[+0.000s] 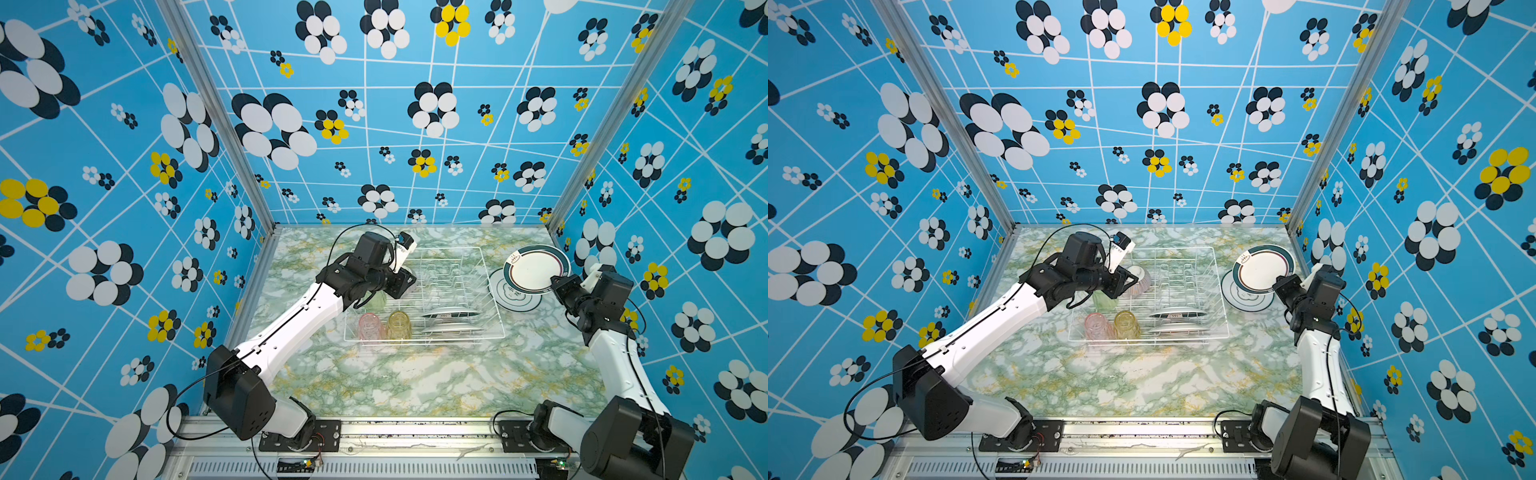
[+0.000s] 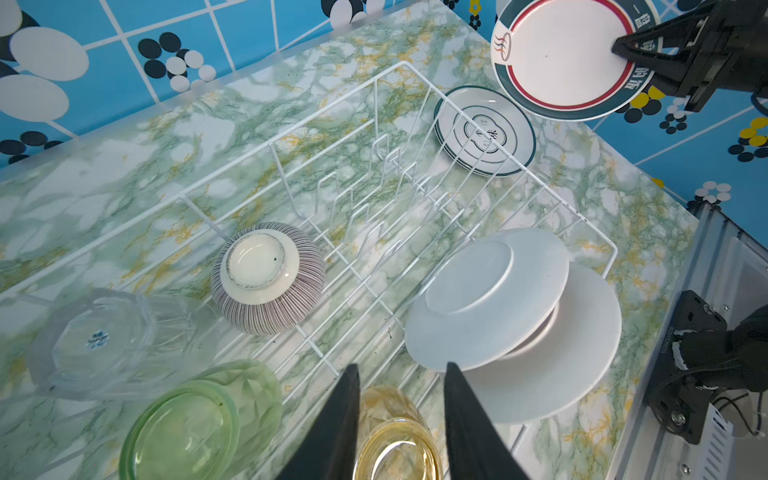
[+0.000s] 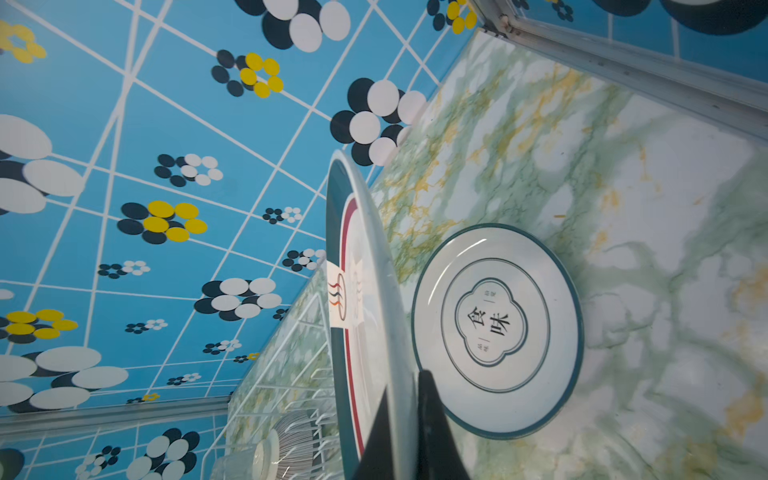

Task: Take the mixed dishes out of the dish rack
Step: 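Carry plate toward the plate stack with right gripper while left gripper releases and withdraws, then lower the red-rimmed plate onto the teal-rimmed plate stack with right gripper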

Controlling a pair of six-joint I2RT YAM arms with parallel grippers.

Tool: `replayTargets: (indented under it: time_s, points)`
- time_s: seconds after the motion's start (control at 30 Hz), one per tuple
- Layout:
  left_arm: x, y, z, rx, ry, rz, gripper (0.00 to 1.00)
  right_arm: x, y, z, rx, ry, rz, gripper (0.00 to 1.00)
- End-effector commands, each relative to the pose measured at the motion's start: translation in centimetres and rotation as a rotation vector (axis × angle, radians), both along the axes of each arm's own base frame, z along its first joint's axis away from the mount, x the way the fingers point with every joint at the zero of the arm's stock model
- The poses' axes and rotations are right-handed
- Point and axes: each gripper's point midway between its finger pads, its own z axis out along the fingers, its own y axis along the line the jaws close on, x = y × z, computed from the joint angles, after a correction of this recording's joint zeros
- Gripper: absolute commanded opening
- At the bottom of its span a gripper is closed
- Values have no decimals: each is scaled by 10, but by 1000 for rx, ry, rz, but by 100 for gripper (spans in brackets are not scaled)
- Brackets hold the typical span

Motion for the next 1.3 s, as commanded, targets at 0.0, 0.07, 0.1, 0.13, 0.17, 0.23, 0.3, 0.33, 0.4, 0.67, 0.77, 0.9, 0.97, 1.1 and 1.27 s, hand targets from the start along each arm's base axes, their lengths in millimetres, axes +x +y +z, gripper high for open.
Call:
replayTargets:
  time_s: [0.0,0.07,0.1,0.13,0.17,0.23,0.3,0.33,0.4,0.67,0.77,0.9,0.97,1.1,1.27]
  points:
    - [2,2,-3,37,-21,1,36,3,-11,-16,-13,20,-41,0]
    - [2,1,-3,38,-21,-1,36,5,-12,-25,-5,38,-45,0]
    - [3,1,-2,37,-21,-1,36,6,-13,-28,-3,45,-47,0]
    - [2,0,-1,39,-22,-3,36,7,-14,-32,-1,52,-50,0]
    - [2,1,0,40,-24,-4,36,8,-15,-35,2,56,-53,0]
    - [1,1,2,45,-30,-7,36,10,-17,-41,8,67,-63,0]
    - [2,2,3,50,-38,-3,36,12,-18,-47,16,76,-67,0]
    - [3,3,3,54,-40,-2,36,13,-19,-50,20,81,-67,0]
    - [4,2,3,54,-40,-6,36,15,-18,-56,34,89,-65,0]
    - [8,-5,-2,59,-22,-17,36,20,-13,-75,87,110,-46,0]
    - [9,-6,-2,60,-21,-20,36,20,-13,-80,91,120,-44,0]
    - [9,-8,-3,61,-16,-23,36,20,-12,-88,105,138,-38,0]
    - [8,-8,-4,63,-13,-24,36,20,-11,-92,109,147,-36,0]
    - [7,-8,-4,65,-10,-26,36,20,-10,-97,119,159,-27,0]
    - [6,-9,-5,66,-8,-28,36,19,-9,-101,122,169,-22,0]
